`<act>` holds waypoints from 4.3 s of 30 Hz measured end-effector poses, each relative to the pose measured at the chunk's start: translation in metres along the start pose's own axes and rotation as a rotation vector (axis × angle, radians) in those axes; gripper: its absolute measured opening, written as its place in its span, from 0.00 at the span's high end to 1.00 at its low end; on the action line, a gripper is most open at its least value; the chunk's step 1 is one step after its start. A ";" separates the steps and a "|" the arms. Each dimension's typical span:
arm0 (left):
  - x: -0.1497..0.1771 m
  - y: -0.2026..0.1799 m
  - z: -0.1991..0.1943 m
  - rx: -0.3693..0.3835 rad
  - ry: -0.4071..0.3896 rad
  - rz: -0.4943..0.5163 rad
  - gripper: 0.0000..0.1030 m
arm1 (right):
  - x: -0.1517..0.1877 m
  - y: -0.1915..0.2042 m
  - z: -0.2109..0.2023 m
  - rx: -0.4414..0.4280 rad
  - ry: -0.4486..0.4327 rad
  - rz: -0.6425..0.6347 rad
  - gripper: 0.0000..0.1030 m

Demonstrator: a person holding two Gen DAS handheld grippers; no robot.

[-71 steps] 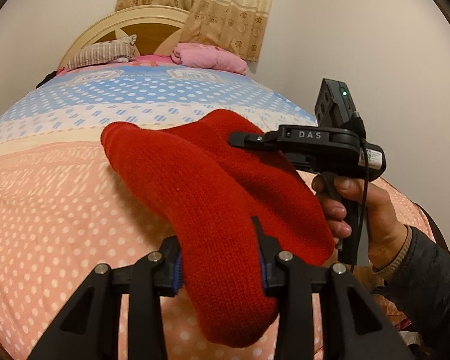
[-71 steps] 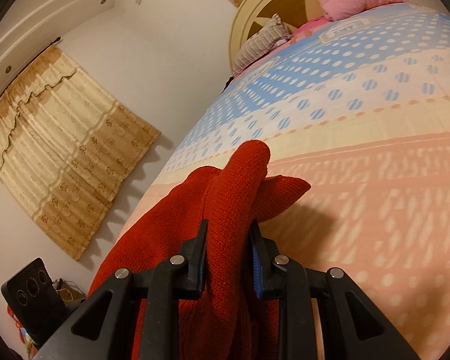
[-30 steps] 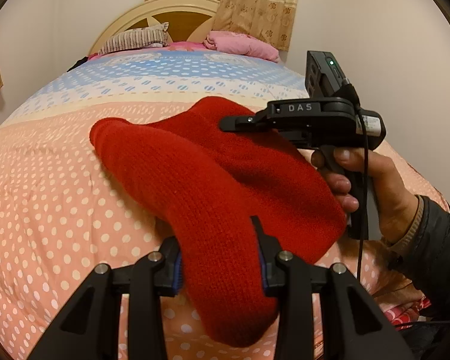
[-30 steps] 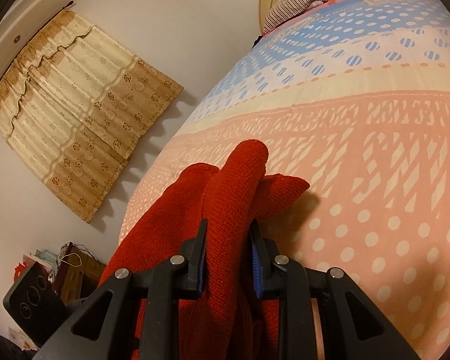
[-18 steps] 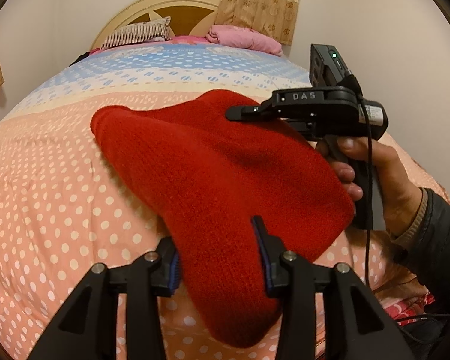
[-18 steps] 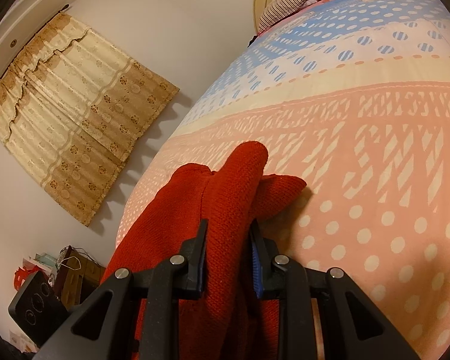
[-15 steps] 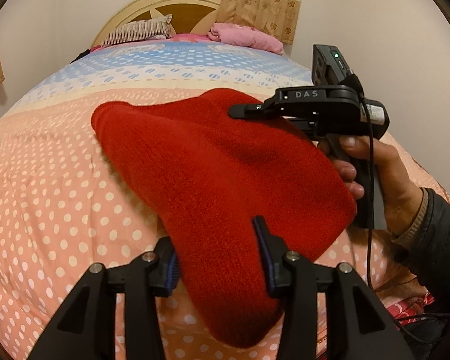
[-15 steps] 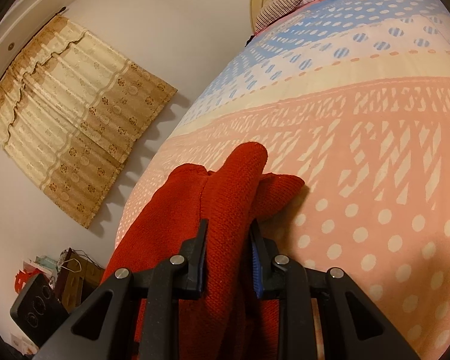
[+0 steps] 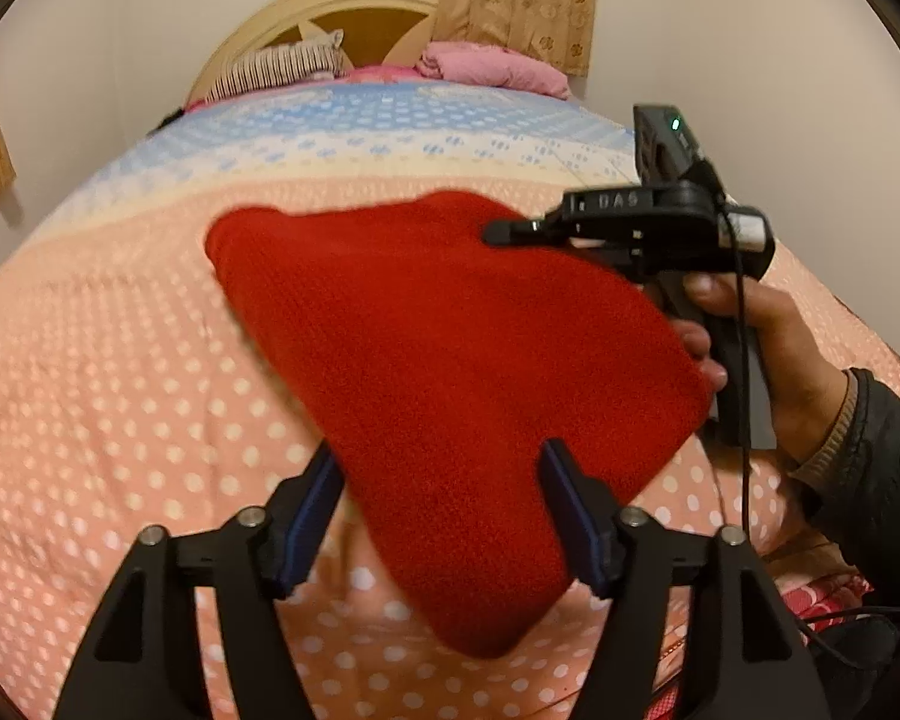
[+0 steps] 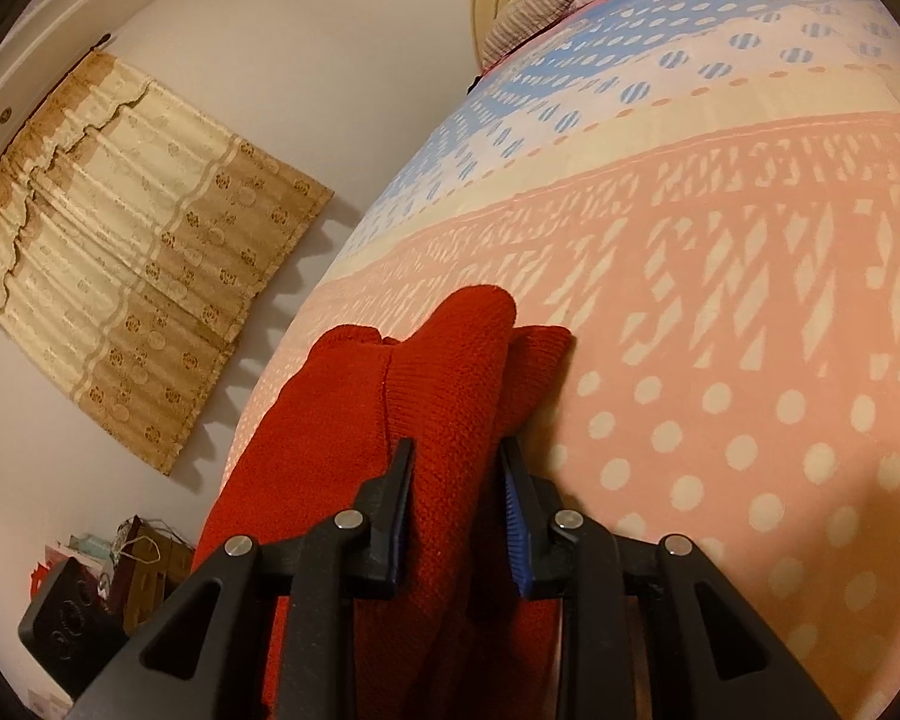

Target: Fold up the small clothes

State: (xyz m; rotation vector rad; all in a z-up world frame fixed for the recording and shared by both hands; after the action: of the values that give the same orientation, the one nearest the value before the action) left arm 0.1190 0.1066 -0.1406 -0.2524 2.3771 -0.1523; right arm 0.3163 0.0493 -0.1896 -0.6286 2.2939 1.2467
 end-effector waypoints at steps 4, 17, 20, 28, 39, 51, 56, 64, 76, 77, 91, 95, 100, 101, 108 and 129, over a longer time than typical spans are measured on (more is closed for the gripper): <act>-0.016 0.005 -0.022 -0.021 -0.090 0.003 0.22 | 0.001 -0.002 -0.002 0.005 -0.002 0.000 0.73; -0.036 0.063 0.019 -0.152 -0.136 -0.091 0.05 | 0.000 0.063 -0.061 0.166 -0.132 -0.180 0.60; -0.030 0.060 0.025 -0.143 -0.130 -0.092 0.04 | 0.010 0.105 -0.059 0.089 -0.109 -0.311 0.59; -0.028 0.036 0.052 -0.093 -0.094 -0.066 0.00 | 0.047 0.075 -0.033 0.104 0.034 -0.250 0.62; -0.024 0.031 0.032 -0.104 -0.088 -0.068 0.00 | 0.061 0.066 -0.042 0.134 -0.003 -0.244 0.62; -0.036 0.019 -0.035 -0.102 -0.231 -0.011 0.00 | 0.056 0.098 -0.072 0.258 -0.047 -0.225 0.47; -0.040 0.010 -0.049 -0.072 -0.267 -0.002 0.00 | 0.055 0.133 -0.101 0.372 -0.127 -0.346 0.43; -0.043 0.000 -0.070 -0.050 -0.324 0.011 0.00 | 0.064 0.156 -0.136 0.448 -0.200 -0.401 0.43; -0.043 -0.009 -0.080 -0.039 -0.343 0.021 0.00 | 0.069 0.172 -0.155 0.451 -0.244 -0.432 0.42; -0.042 -0.009 -0.080 -0.039 -0.342 0.022 0.00 | 0.069 0.173 -0.156 0.452 -0.245 -0.434 0.42; -0.040 -0.012 -0.077 -0.042 -0.336 0.025 0.00 | 0.071 0.175 -0.158 0.450 -0.245 -0.435 0.42; -0.040 -0.012 -0.077 -0.040 -0.335 0.026 0.00 | 0.074 0.176 -0.157 0.450 -0.240 -0.434 0.42; -0.040 -0.012 -0.077 -0.039 -0.333 0.025 0.00 | 0.076 0.180 -0.157 0.447 -0.241 -0.438 0.41; -0.039 -0.012 -0.076 -0.039 -0.332 0.025 0.00 | 0.076 0.180 -0.157 0.447 -0.241 -0.438 0.41; -0.038 -0.013 -0.074 -0.041 -0.328 0.027 0.00 | 0.076 0.181 -0.157 0.448 -0.240 -0.435 0.41; -0.045 -0.010 -0.083 -0.061 -0.354 0.021 0.00 | 0.077 0.185 -0.156 0.437 -0.235 -0.455 0.41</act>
State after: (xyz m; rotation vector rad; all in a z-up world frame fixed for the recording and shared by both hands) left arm 0.0954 0.1106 -0.0483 -0.2594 2.0331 -0.0223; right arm 0.1204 -0.0074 -0.0386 -0.7394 1.9835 0.5525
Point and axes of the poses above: each gripper's, at about its wrist camera, not at the fingertips, and z roughly the way its jaws point, y to its left, x to its underside, the point moved 4 cm from there along z, roughly the way its jaws point, and after that the axes turned 10 degrees about -z, right-handed, at the moved point
